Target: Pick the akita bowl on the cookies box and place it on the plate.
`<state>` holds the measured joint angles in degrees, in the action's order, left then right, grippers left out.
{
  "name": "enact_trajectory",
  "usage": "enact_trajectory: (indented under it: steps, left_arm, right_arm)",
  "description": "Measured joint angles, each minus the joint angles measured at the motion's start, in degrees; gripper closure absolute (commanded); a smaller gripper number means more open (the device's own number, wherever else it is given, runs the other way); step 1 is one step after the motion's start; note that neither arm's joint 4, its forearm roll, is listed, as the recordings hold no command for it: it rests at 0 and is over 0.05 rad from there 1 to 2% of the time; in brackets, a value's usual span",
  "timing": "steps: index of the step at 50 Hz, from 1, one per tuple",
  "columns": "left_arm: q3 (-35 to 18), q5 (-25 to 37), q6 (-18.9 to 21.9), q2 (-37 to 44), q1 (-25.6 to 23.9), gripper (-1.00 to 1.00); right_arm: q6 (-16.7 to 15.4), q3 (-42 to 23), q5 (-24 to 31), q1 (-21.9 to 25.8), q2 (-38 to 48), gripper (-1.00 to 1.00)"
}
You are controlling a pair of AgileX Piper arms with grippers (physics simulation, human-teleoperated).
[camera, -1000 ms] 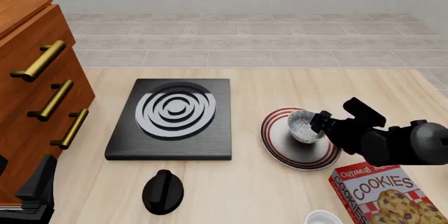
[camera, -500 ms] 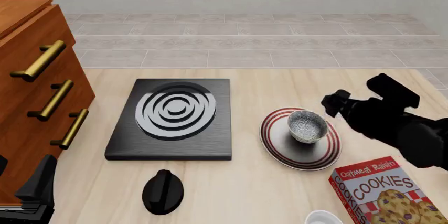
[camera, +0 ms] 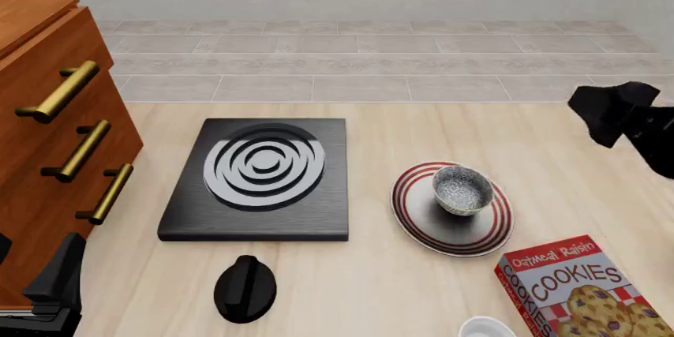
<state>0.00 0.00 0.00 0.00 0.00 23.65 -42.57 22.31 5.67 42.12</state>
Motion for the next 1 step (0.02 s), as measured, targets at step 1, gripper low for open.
enact_trajectory:
  steps: [1]
  left_arm:
    - [0.0, 0.0, 0.0, 0.0, 0.0, -1.0]
  right_arm:
    - [-0.2, -0.2, 0.8, -0.1, -1.1, -1.0]
